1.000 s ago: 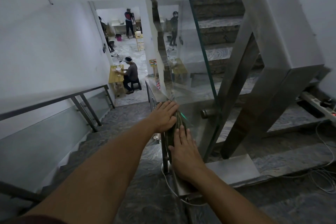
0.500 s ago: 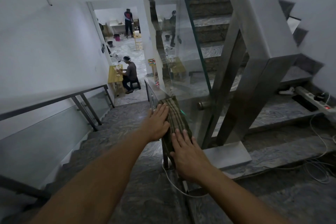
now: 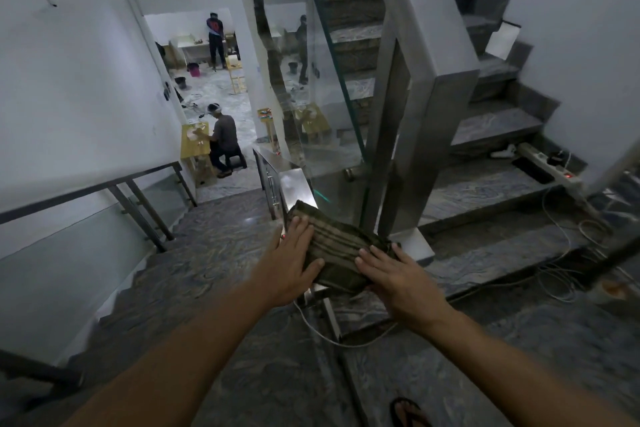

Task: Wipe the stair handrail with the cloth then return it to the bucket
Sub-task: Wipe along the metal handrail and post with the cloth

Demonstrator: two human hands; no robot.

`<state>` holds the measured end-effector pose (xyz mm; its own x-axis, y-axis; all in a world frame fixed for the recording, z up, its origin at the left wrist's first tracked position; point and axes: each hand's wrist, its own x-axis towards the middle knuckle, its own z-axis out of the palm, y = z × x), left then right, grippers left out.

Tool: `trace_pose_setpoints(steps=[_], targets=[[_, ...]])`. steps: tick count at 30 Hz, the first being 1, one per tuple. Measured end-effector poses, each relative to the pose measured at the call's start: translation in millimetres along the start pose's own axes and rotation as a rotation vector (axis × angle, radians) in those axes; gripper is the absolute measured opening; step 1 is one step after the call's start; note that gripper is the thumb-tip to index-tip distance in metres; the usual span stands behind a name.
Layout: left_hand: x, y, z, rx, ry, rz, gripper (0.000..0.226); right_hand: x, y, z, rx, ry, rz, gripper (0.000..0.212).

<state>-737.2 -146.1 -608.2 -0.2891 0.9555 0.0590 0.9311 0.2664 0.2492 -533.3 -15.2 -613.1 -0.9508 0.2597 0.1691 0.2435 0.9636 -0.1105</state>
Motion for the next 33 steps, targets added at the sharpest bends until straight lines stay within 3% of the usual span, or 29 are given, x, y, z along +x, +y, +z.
trace_pose_setpoints(steps=[3, 6, 10, 16, 18, 24, 26, 33], targets=[[-9.1, 33.4, 13.3, -0.016, -0.030, -0.058, 0.088, -12.0, 19.9, -5.9, 0.025, 0.073, 0.054, 0.049], [-18.0, 66.7, 27.2, 0.056, 0.028, -0.071, 0.072, -24.1, 37.9, -9.0, 0.019, 0.131, 0.098, 0.043], [-12.3, 98.2, 39.7, 0.073, 0.092, 0.030, 0.046, -40.0, 55.1, -15.3, 0.017, 0.161, 0.156, 0.040], [14.2, 131.6, 45.6, -0.005, 0.069, 0.190, 0.052, -84.0, 71.8, -38.8, 0.022, 0.000, 0.423, 0.027], [24.4, 145.7, 50.7, -0.003, 0.049, 0.257, 0.053, -109.8, 76.7, -42.5, 0.052, 0.037, 0.501, 0.026], [77.8, 202.3, 70.7, -0.053, -0.109, 0.479, 0.035, -175.5, 111.6, -55.8, 0.100, 0.063, 0.749, 0.033], [99.9, 226.6, 77.2, -0.114, -0.149, 0.461, 0.030, -194.2, 130.6, -62.1, 0.114, 0.080, 0.807, 0.036], [184.0, 347.0, 78.5, -0.349, -0.560, 0.326, 0.018, -268.5, 222.5, -93.0, 0.262, 0.020, 1.061, 0.022]])
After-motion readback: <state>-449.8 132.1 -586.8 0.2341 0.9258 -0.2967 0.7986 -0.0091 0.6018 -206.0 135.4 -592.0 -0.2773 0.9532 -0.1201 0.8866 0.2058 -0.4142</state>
